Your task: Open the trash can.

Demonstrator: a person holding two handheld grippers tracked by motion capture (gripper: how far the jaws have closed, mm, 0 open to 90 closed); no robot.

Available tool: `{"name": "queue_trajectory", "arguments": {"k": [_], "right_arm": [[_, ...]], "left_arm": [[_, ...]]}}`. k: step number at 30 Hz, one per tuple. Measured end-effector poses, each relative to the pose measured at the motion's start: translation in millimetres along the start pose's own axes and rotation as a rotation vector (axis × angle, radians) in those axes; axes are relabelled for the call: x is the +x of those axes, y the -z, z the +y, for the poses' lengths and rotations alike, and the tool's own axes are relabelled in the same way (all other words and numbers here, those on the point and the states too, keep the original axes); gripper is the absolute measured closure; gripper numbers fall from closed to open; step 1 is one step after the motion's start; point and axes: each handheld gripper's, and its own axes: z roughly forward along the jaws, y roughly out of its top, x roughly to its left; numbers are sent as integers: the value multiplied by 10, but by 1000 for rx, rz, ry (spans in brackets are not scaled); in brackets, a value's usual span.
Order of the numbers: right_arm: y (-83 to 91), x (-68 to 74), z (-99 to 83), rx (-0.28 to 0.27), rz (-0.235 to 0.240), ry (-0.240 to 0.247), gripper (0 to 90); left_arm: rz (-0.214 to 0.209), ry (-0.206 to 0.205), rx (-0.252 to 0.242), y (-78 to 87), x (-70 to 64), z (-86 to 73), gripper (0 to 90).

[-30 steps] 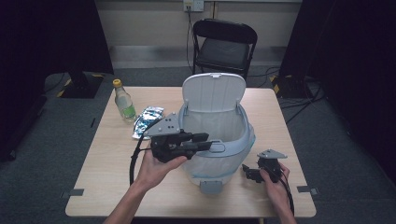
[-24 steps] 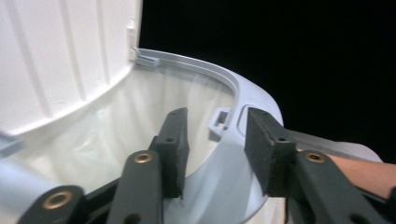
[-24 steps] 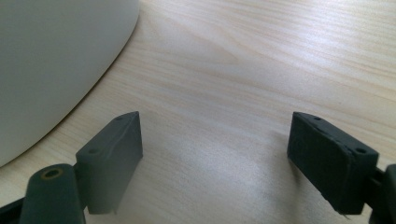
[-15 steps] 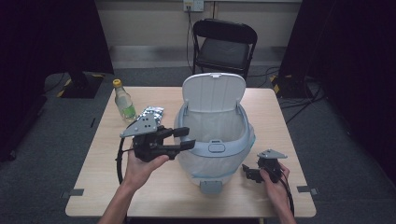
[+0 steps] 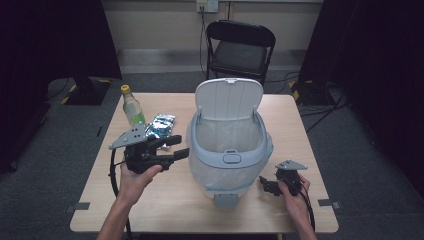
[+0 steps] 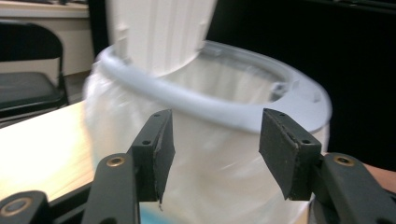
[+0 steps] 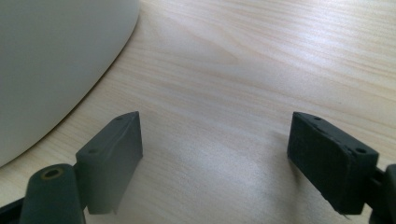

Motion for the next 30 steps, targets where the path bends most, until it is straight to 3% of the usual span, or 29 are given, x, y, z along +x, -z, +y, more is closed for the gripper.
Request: {"name": "queue_trajectory", "arguments": {"k": [2,4,12,15,23,25,27,29,30], "right_arm": [[0,0,0,0,0,0,171],[0,0,0,0,0,0,171],[0,0,0,1,0,-1,171],[0,0,0,0,0,0,170],[-1,-1,1,0,0,-1,170],[-3,-1,1,-1,-1,1,168],[-3,-2,1,-1,-1,1,168],[-3,-2,1,-1,-1,1,168],[-3,-2,1,-1,-1,1,168]], "left_arm": [[10,13,23,4,91,-62,439],[53,18,51,4,185,-151,439],[154,84,120,18,532,-415,426],[202,71,152,-3,618,-476,418],[278,63,287,-195,943,-705,415],[291,86,301,-247,1044,-771,415],[340,111,329,-303,1119,-817,407],[335,139,320,-356,1172,-846,367],[356,121,337,-388,1193,-856,367]]}}
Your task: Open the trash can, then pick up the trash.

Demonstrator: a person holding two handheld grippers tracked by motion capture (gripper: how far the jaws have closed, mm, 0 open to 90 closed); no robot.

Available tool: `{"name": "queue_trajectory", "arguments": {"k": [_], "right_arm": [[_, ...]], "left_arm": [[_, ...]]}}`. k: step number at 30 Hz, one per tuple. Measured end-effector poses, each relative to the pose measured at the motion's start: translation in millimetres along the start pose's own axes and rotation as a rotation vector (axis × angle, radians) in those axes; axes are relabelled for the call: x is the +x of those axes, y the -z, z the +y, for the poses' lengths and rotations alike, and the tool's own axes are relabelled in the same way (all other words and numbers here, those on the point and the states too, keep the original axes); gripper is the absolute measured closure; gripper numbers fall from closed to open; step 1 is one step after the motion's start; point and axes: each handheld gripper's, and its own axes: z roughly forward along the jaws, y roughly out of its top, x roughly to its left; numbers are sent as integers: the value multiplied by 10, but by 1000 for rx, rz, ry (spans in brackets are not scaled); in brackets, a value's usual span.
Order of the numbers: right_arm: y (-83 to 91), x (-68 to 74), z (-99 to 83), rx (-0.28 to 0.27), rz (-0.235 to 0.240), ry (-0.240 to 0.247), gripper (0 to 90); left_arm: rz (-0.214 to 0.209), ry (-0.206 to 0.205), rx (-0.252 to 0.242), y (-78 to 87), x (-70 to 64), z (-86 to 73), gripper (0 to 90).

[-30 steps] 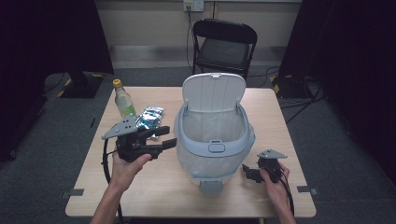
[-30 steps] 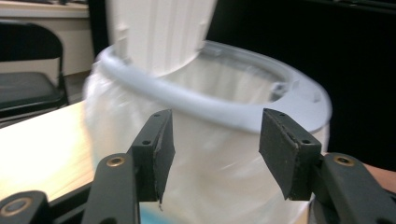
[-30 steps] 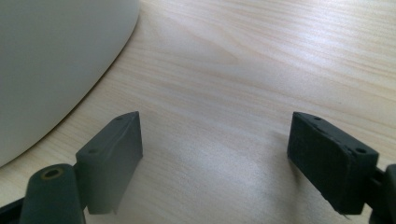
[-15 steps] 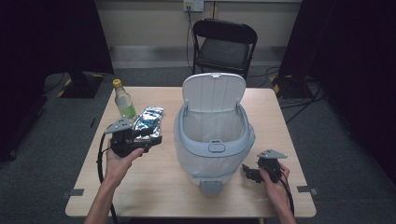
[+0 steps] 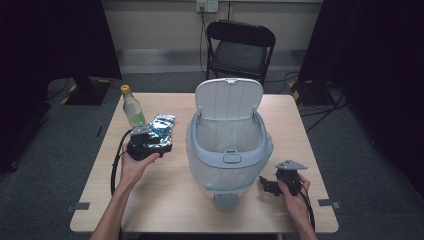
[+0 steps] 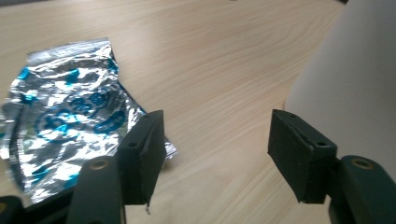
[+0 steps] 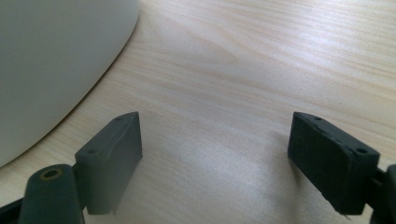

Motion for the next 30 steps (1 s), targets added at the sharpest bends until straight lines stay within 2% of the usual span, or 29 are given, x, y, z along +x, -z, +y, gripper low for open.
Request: {"name": "queue_trajectory", "arguments": {"k": [1,2,3,7,9,11,13,14,15,16,17,19,21,22,23,25,26,27,28,30], "right_arm": [[0,0,0,0,0,0,168],[0,0,0,0,0,0,168],[0,0,0,0,0,0,168],[1,0,0,1,1,0,168],[0,0,0,0,0,0,168],[0,0,0,0,0,0,168],[0,0,0,0,0,0,168],[0,0,0,0,0,0,168],[0,0,0,0,0,0,168],[0,0,0,0,0,1,168],[1,2,0,2,1,-3,168],[0,0,0,0,0,0,168],[1,2,0,2,1,-3,168],[0,0,0,0,0,1,168],[1,2,0,2,1,-3,167],[0,0,0,0,0,0,168],[0,0,0,0,0,0,168],[0,0,0,0,0,0,168],[0,0,0,0,0,0,168],[0,0,0,1,0,-1,168]], "left_arm": [[20,-15,15,-33,22,3,356],[23,-6,24,-62,58,4,349],[21,8,26,-92,84,5,342],[25,14,36,-184,163,10,335],[33,-4,43,-200,154,8,342],[27,-1,49,-251,188,-11,346],[62,-14,60,-294,217,-34,341],[50,-13,61,-319,247,-49,338],[37,7,55,-351,270,-65,338],[48,9,70,-380,275,-78,333],[57,-12,91,-407,291,-90,328],[57,-6,104,-450,300,-110,319],[66,-29,118,-501,280,-121,309],[83,-45,133,-521,272,-123,309],[99,-40,133,-552,263,-131,310],[101,-42,144,-587,260,-147,328],[114,-55,169,-601,258,-153,342],[125,-85,188,-608,267,-158,374],[133,-57,163,-623,250,-163,381],[120,-57,159,-614,261,-160,489]]}}
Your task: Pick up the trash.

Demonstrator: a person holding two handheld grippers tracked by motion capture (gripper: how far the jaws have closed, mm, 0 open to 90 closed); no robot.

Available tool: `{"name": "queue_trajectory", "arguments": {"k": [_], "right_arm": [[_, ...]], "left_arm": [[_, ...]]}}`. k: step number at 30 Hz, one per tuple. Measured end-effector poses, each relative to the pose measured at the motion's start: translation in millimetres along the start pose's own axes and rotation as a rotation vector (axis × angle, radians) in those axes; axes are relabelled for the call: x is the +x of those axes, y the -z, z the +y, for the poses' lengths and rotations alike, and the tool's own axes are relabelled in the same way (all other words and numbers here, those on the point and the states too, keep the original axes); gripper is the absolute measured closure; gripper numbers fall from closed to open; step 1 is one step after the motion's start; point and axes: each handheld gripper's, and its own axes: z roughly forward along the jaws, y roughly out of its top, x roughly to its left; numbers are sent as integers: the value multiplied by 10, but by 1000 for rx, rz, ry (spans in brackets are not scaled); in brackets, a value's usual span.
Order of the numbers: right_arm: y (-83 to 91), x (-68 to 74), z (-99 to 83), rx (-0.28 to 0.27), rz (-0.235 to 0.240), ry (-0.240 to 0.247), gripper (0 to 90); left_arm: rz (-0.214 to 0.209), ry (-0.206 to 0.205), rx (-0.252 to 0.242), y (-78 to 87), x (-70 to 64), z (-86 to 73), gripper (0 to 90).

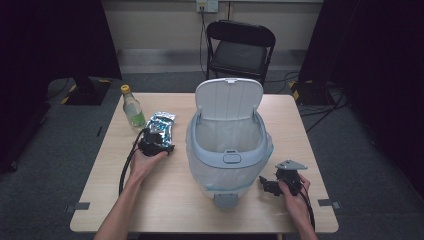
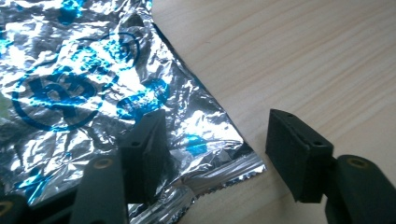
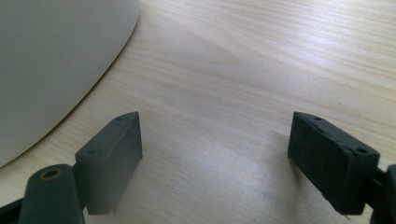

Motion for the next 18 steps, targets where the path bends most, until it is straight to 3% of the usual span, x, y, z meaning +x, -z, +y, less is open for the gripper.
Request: {"name": "queue_trajectory", "arguments": {"k": [2,4,10,14,18], "right_arm": [[0,0,0,0,0,0,167],[0,0,0,0,0,0,168],[0,0,0,-1,0,1,168],[0,0,0,0,0,1,168],[0,0,0,0,0,1,168]], "left_arm": [[-13,12,-9,0,14,-5,526],[-21,9,-8,13,17,-7,620],[-97,34,9,75,40,-58,887],[-117,47,21,112,26,-83,900],[-111,28,30,162,17,-117,900]]}}
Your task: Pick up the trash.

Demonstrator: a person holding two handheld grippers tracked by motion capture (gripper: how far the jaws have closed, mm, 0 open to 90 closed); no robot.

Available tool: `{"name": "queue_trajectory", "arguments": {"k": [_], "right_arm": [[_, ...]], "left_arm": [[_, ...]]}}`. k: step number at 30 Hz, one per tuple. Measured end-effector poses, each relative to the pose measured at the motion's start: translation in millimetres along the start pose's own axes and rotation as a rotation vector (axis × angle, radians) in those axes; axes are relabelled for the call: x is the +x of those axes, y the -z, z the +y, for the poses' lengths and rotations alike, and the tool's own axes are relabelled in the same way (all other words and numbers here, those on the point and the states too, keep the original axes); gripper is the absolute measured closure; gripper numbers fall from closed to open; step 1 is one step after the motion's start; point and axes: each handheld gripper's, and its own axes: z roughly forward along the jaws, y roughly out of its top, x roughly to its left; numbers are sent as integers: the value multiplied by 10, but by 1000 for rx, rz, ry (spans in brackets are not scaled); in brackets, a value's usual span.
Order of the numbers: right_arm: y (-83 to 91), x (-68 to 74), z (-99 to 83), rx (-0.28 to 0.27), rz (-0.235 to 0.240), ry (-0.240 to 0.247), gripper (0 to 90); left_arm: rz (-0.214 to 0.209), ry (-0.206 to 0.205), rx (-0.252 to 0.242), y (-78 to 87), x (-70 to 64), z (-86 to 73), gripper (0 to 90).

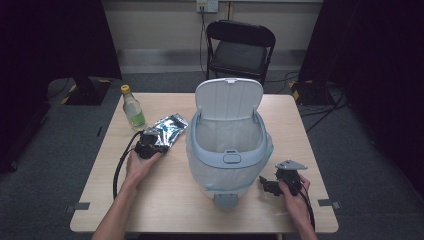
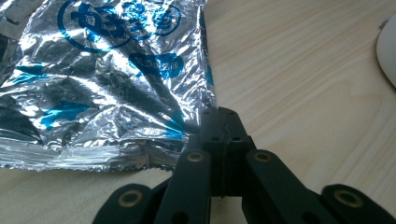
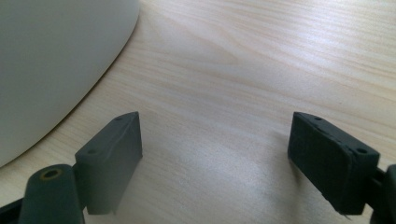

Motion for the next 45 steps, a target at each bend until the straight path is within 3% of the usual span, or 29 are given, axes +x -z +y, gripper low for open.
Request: {"name": "queue_trajectory", "arguments": {"k": [2,10,14,21,26,28,33,38,40,42,45], "right_arm": [[1,0,0,1,1,0,168],[0,0,0,0,0,0,168],[0,0,0,0,-1,0,168],[0,0,0,0,0,0,168],[0,0,0,0,0,0,168],[0,0,0,0,0,0,167],[0,0,0,0,0,0,168],[1,0,0,1,1,0,168],[0,0,0,0,0,0,168],[0,0,0,0,0,0,168],[0,0,0,0,0,0,168]], "left_arm": [[-16,16,-10,38,-26,-60,900],[-12,3,-9,301,-131,-335,900],[-10,-22,-26,409,-193,-386,899],[20,-41,-32,306,-214,-277,455],[91,-44,-16,182,-200,-252,374],[103,-48,-14,175,-182,-253,386],[111,-31,-23,196,-122,-247,585],[72,-16,-35,202,-79,-257,820],[40,17,-53,218,-37,-298,895],[19,51,-71,229,-4,-331,900],[14,61,-68,247,-10,-345,900]]}}
